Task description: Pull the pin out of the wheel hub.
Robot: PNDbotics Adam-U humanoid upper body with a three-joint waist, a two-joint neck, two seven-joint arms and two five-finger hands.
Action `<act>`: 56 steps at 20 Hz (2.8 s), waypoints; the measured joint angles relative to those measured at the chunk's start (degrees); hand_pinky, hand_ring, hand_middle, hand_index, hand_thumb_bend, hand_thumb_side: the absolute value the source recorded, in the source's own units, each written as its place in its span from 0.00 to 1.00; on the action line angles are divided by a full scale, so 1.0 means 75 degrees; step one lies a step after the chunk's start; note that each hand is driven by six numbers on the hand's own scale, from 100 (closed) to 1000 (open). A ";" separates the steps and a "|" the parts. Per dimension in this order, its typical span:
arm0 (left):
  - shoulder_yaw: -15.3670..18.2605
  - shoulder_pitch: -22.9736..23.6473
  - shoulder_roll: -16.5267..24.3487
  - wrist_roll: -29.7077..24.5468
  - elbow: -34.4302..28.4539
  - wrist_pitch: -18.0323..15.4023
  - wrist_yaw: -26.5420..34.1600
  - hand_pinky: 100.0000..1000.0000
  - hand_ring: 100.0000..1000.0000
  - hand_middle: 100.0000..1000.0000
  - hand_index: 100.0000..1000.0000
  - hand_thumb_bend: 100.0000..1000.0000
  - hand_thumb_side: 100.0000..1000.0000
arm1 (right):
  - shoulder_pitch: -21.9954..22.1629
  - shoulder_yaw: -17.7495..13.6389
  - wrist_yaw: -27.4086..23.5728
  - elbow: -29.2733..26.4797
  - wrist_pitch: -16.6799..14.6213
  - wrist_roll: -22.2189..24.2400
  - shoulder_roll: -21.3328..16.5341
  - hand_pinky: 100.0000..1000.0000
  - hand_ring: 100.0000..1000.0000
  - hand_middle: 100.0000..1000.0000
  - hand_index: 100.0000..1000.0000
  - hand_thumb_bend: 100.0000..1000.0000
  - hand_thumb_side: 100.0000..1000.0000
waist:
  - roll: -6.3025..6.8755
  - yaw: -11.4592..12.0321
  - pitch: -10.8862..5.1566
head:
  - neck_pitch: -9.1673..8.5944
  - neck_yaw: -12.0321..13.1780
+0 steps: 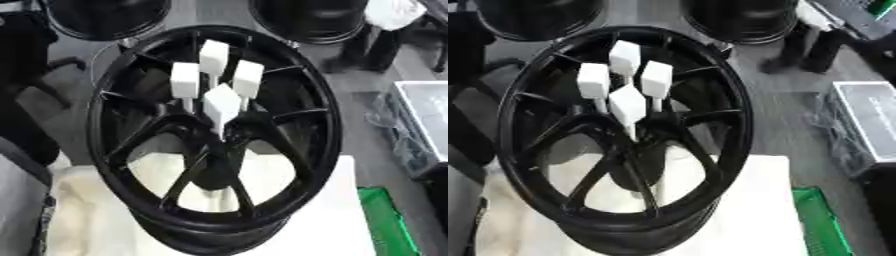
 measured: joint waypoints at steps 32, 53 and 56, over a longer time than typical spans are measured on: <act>0.0022 0.0404 0.0230 0.0019 -0.0003 -0.0011 0.0166 0.71 0.88 0.85 0.86 0.93 0.50 | 0.0200 -0.0079 0.1531 0.0440 0.1337 0.0929 0.1569 0.80 0.80 0.78 0.86 0.48 0.16 | 0.0240 -0.0265 -0.0085 | 0.0052 0.0230; 0.0025 0.0409 0.0231 -0.0056 -0.0085 -0.0071 0.0185 0.72 0.88 0.86 0.86 0.90 0.51 | 0.0587 0.0016 0.0803 -0.0679 0.2005 0.1239 0.0975 0.79 0.77 0.75 0.84 0.51 0.34 | -0.0049 -0.0251 0.0018 | 0.0052 0.0037; 0.0025 0.0408 0.0233 -0.0066 -0.0089 -0.0080 0.0185 0.72 0.88 0.86 0.86 0.89 0.51 | 0.0587 0.0029 0.0728 -0.0726 0.2044 0.1257 0.0905 0.78 0.77 0.74 0.84 0.50 0.34 | -0.0082 -0.0245 0.0018 | 0.0052 0.0035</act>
